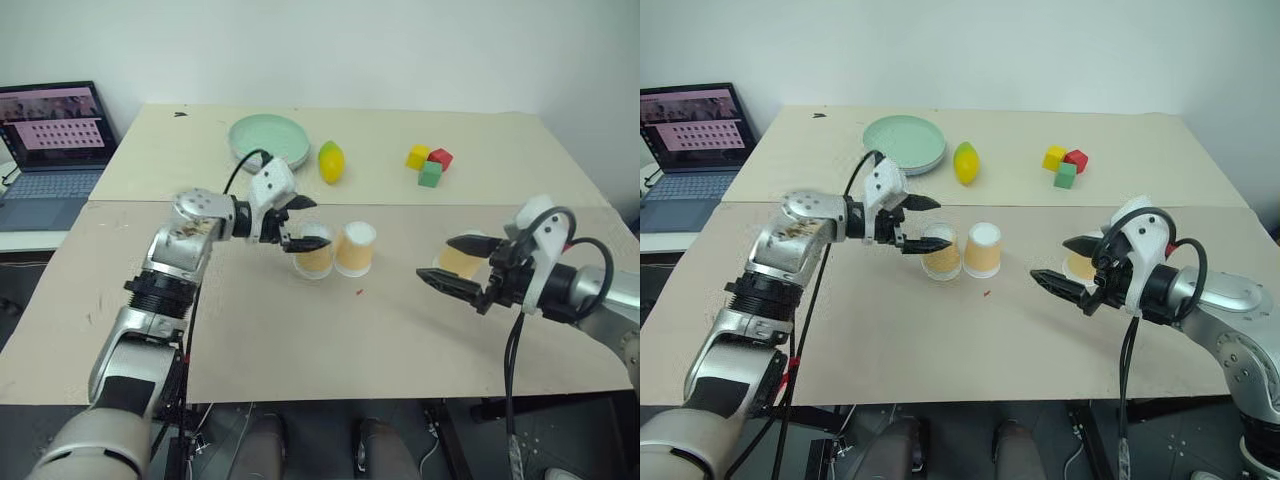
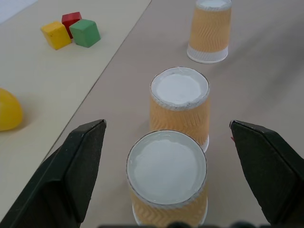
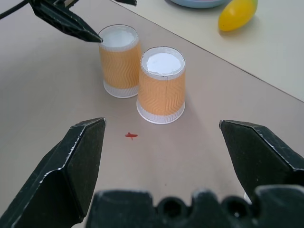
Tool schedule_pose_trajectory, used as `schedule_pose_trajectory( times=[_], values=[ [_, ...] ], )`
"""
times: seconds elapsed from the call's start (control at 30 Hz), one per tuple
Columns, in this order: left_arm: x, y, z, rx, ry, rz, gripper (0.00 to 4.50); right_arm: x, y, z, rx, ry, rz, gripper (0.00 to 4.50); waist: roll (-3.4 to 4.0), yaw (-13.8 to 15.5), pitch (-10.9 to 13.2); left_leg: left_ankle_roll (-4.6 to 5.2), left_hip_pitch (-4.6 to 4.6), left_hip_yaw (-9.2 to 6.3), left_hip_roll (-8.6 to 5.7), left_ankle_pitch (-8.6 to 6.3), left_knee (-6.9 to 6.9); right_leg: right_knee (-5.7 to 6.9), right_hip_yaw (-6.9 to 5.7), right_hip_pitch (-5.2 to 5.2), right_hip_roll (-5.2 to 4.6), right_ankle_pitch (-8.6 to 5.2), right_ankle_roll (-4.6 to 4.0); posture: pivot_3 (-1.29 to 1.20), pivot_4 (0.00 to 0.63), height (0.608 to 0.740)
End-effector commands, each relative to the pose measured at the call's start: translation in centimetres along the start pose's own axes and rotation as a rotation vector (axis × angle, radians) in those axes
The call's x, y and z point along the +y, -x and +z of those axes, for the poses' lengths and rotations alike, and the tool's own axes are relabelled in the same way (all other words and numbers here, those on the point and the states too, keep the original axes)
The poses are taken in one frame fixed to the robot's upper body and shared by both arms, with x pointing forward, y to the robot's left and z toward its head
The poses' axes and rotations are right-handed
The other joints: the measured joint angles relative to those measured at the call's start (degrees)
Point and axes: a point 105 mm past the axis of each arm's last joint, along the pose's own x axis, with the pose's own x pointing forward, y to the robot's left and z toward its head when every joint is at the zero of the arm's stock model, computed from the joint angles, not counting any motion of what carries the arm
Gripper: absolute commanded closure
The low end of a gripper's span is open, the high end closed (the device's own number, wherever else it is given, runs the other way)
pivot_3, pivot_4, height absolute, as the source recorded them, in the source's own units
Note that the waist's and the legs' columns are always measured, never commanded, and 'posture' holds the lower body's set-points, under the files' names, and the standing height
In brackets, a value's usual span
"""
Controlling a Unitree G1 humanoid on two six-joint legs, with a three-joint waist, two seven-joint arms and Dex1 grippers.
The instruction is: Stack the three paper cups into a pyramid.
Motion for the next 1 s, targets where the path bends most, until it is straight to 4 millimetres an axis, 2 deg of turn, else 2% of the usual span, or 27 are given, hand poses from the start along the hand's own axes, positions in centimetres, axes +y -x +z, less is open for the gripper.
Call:
schedule_pose_trajectory(
  times=[0.03,0.1,0.2,0.3,0.4,0.57,0.73,0.8,1.0],
  values=[
    [0.8,1.4,5.6,-0.122,-0.069,0.042,0.06,-0.3,0.2,1.2,-0.042,0.045,-0.012,0.00,0.00,0.00,0.00,0.00,-0.01,0.00,0.00,0.00,0.00,0.00,0.00,0.00,0.00,0.00,0.00,0.00,0.150,0.740],
    [-0.1,1.9,7.3,-0.164,-0.032,-0.006,0.06,-0.5,0.4,1.3,-0.045,0.046,-0.019,0.00,0.00,0.05,0.00,0.00,-0.02,-0.01,0.00,0.00,0.00,-0.01,-0.01,0.00,0.00,-0.01,0.02,0.00,0.150,0.740],
    [-3.3,3.2,8.8,-0.203,0.046,-0.176,0.06,-1.5,1.7,1.1,-0.027,0.055,-0.063,0.00,0.00,-0.19,0.00,0.00,-0.04,-0.01,0.00,-0.01,0.00,-0.03,0.00,0.00,-0.01,-0.03,0.06,0.00,0.150,0.740],
    [-5.0,3.9,8.9,-0.187,0.081,-0.226,0.06,-3.2,3.6,0.9,-0.002,0.066,-0.149,0.00,0.04,-0.19,0.01,0.00,-0.04,-0.01,0.01,-0.01,0.00,0.01,0.00,-0.02,-0.01,-0.05,0.07,0.00,0.150,0.740],
    [-5.4,3.6,7.8,-0.143,0.068,-0.203,0.06,-4.5,5.1,0.4,0.021,0.073,-0.217,0.00,0.04,-0.17,0.00,0.00,0.11,0.00,0.00,0.00,0.00,0.04,0.01,0.09,0.00,-0.26,0.41,0.00,0.150,0.740],
    [-5.8,3.0,5.4,-0.061,0.017,-0.176,0.06,-6.4,7.0,-1.1,0.041,0.061,-0.326,0.00,0.04,-0.17,0.00,0.00,0.18,0.01,0.01,0.00,0.00,0.05,0.04,0.11,0.02,-0.27,0.40,0.00,0.150,0.740],
    [-5.7,3.0,4.9,-0.057,0.025,-0.173,0.06,-7.8,8.0,-2.6,0.013,0.029,-0.419,0.00,0.04,-0.21,0.01,0.00,0.13,0.06,0.01,0.00,0.00,0.04,0.09,0.06,0.01,-0.24,0.36,0.00,0.150,0.740],
    [-5.4,2.8,4.8,-0.056,0.009,-0.156,0.06,-8.3,8.0,-3.4,0.007,0.017,-0.446,0.00,0.04,-0.16,0.00,0.00,0.13,0.05,0.01,0.00,0.00,0.04,0.08,0.08,0.02,-0.26,0.39,0.00,0.150,0.740],
    [-5.1,2.4,4.6,-0.054,0.003,-0.136,0.06,-8.2,5.5,-5.4,-0.068,-0.069,-0.405,0.00,0.06,-0.50,0.00,0.00,0.15,0.06,0.00,0.00,0.00,0.04,0.10,0.08,0.02,-0.25,0.38,0.00,0.150,0.740]
  ],
)
